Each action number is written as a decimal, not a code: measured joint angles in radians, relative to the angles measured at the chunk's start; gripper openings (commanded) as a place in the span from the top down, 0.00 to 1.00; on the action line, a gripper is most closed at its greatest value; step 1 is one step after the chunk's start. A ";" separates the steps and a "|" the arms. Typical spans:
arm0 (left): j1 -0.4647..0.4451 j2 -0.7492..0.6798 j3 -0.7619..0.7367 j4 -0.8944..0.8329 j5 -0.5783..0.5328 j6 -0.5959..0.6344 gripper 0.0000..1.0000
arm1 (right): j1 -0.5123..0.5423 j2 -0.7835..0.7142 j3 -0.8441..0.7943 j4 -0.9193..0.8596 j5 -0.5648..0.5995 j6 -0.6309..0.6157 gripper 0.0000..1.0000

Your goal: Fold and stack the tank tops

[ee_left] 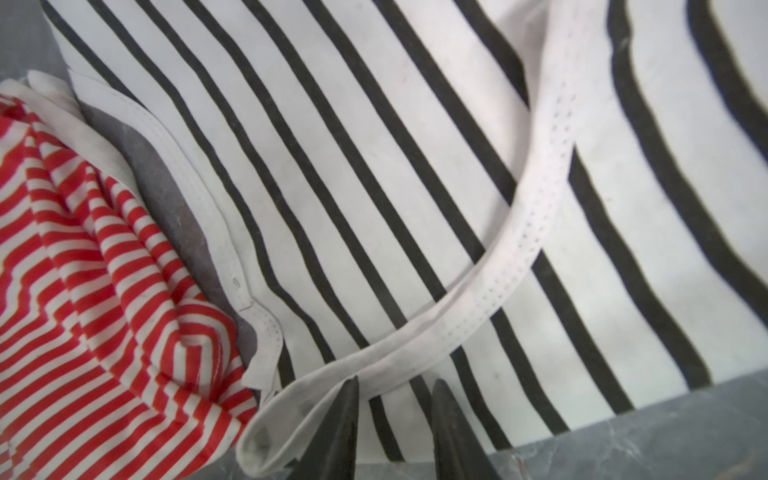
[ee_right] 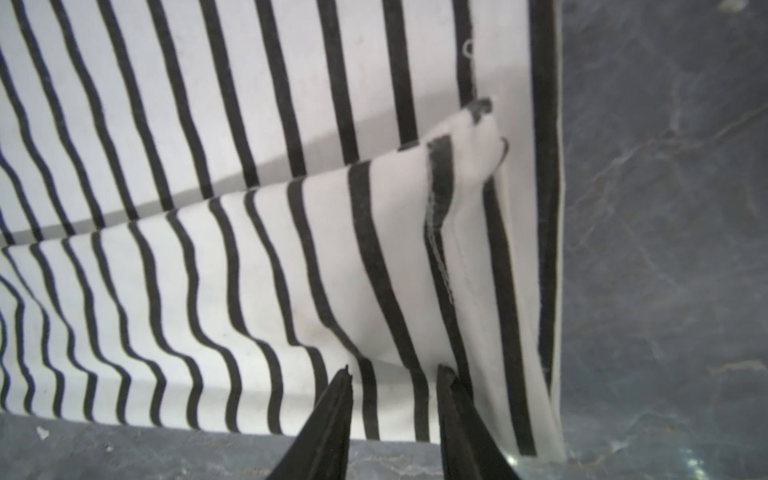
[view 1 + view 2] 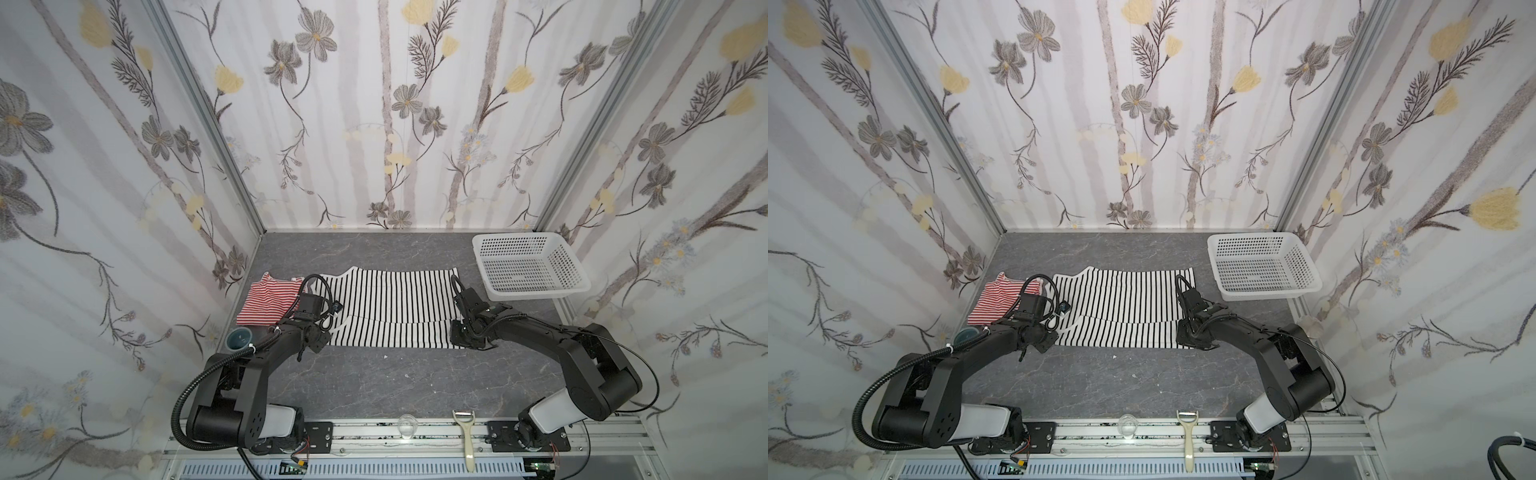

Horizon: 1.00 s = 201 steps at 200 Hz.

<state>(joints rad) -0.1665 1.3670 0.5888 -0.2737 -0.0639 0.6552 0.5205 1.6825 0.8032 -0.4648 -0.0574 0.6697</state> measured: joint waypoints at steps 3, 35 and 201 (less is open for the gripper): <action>0.000 -0.001 0.005 -0.011 0.000 0.000 0.65 | 0.000 -0.007 0.006 -0.010 0.000 0.004 0.62; 0.001 0.001 0.098 -0.050 0.008 -0.015 0.62 | -0.017 -0.021 0.135 -0.035 -0.005 0.006 0.60; 0.000 0.673 0.922 -0.048 0.146 -0.250 0.60 | -0.323 0.682 1.065 -0.219 -0.003 -0.114 0.60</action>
<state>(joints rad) -0.1665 2.0396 1.5108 -0.3222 0.0822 0.4049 0.1970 2.3642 1.8683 -0.6838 -0.0608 0.5560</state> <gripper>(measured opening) 0.399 0.400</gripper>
